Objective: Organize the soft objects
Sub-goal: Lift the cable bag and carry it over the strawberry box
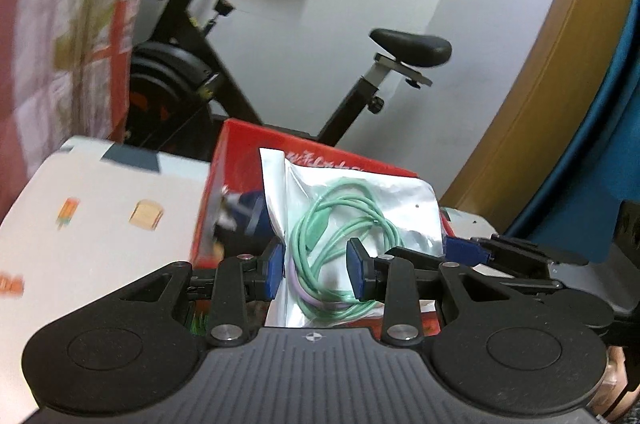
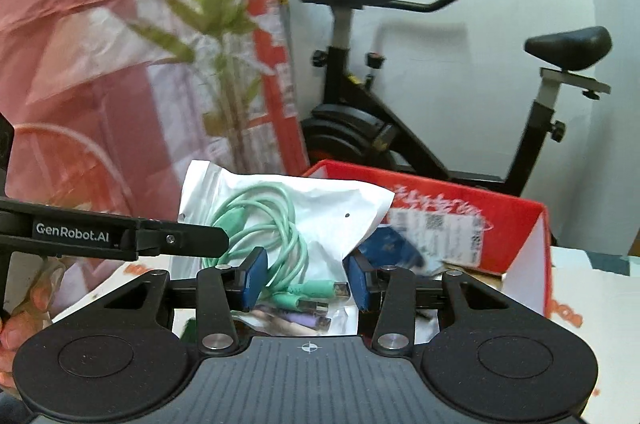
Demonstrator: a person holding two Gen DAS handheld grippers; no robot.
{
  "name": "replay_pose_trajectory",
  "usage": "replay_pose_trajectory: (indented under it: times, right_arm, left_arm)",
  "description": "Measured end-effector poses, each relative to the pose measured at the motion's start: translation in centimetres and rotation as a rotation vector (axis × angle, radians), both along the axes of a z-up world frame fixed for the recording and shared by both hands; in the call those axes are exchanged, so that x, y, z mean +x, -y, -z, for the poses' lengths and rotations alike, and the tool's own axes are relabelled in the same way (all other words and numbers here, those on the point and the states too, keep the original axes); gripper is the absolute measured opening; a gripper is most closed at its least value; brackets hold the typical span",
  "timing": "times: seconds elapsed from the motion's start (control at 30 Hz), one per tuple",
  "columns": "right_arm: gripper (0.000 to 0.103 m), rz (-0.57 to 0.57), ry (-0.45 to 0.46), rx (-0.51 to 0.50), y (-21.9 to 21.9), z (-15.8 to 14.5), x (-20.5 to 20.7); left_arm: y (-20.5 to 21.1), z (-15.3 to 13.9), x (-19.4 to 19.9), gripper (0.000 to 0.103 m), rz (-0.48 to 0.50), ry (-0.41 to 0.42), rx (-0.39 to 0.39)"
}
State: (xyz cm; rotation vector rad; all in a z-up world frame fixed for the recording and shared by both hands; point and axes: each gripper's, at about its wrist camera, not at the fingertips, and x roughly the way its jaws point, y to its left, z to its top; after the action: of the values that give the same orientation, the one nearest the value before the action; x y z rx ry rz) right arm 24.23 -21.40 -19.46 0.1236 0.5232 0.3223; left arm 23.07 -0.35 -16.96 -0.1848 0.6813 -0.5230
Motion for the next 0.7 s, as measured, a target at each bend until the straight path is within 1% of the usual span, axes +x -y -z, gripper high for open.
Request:
replay_pose_trajectory:
  times: [0.17, 0.3, 0.37, 0.53, 0.7]
  right_arm:
    - [0.04, 0.046, -0.074, 0.008, 2.0, 1.1, 3.9]
    - [0.04, 0.078, -0.129, 0.021, 3.3, 2.7, 5.7]
    - [0.041, 0.1, -0.164, 0.039, 3.9, 3.9, 6.2]
    - [0.041, 0.133, -0.264, 0.077, 4.5, 7.1, 7.3]
    - [0.042, 0.135, -0.329, 0.076, 4.2, 8.5, 8.3]
  left_arm:
    - [2.7, -0.1, 4.1, 0.035, 0.026, -0.008, 0.046]
    - [4.9, 1.2, 6.4, 0.035, 0.05, -0.045, 0.107]
    - [5.8, 2.0, 7.1, 0.035, 0.061, -0.069, 0.132]
    - [6.7, 4.1, 8.3, 0.035, 0.08, -0.136, 0.16]
    - [6.9, 5.4, 8.7, 0.035, 0.085, -0.162, 0.207]
